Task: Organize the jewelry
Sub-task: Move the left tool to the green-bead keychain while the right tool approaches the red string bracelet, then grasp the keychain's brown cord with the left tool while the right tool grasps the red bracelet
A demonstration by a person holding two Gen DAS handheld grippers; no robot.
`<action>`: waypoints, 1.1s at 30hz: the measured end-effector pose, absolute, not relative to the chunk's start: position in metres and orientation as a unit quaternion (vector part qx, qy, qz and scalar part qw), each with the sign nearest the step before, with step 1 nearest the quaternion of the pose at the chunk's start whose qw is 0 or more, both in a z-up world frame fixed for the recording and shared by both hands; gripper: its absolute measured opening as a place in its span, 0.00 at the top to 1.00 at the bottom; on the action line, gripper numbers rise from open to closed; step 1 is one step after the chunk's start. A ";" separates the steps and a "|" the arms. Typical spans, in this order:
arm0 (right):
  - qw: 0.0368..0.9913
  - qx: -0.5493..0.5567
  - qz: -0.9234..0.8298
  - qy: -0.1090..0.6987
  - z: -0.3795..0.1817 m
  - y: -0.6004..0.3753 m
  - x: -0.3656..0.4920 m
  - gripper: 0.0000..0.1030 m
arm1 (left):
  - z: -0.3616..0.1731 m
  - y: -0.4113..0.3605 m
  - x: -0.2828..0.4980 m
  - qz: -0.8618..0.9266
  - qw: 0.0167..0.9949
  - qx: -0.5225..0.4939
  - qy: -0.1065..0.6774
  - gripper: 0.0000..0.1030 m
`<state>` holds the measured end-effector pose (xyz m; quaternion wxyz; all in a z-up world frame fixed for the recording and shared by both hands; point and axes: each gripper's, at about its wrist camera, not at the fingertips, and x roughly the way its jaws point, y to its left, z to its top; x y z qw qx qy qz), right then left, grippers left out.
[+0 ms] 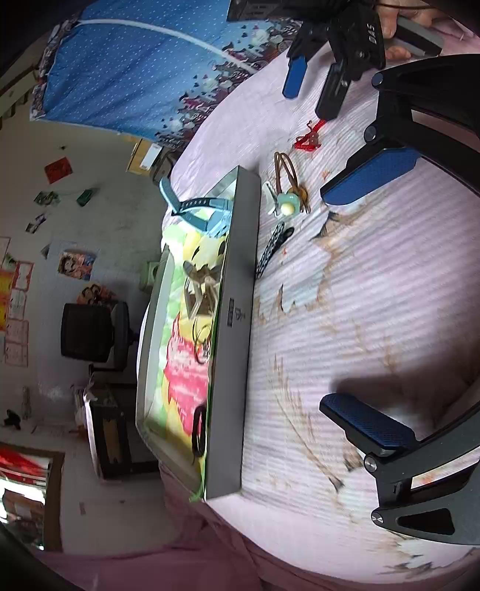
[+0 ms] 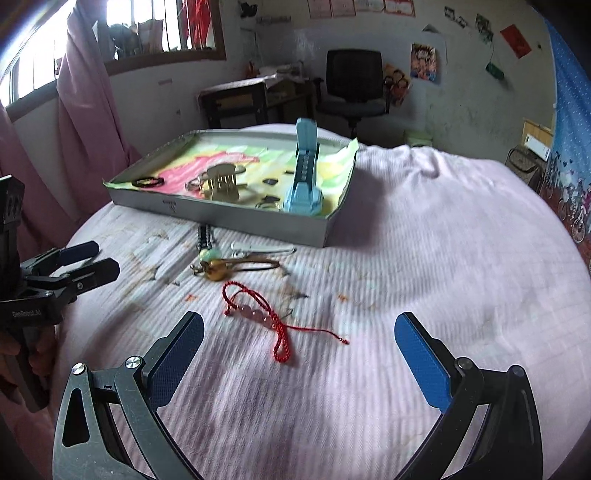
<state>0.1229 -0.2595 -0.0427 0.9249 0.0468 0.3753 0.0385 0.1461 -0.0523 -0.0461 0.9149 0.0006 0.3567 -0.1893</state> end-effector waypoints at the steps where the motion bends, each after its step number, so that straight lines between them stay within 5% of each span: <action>1: 0.923 0.050 0.040 0.380 -0.046 -0.260 0.125 0.01 | -0.046 -0.055 0.148 -0.197 0.912 0.001 0.361 0.00; 6: 0.914 0.063 0.051 0.398 -0.057 -0.258 0.135 0.05 | -0.048 -0.067 0.155 -0.224 0.900 0.005 0.373 0.09; 17: 0.907 0.077 0.063 0.408 -0.066 -0.260 0.146 0.47 | -0.057 -0.106 0.173 -0.286 0.868 0.032 0.405 0.37; 21: 0.906 0.090 0.061 0.409 -0.068 -0.265 0.150 0.52 | -0.060 -0.118 0.179 -0.313 0.852 0.027 0.418 0.52; 29: 0.904 0.101 0.058 0.410 -0.071 -0.268 0.153 0.74 | -0.065 -0.136 0.190 -0.328 0.839 0.025 0.434 0.58; 33: 0.904 0.101 0.058 0.412 -0.072 -0.266 0.154 0.77 | -0.068 -0.143 0.192 -0.317 0.839 0.037 0.441 0.66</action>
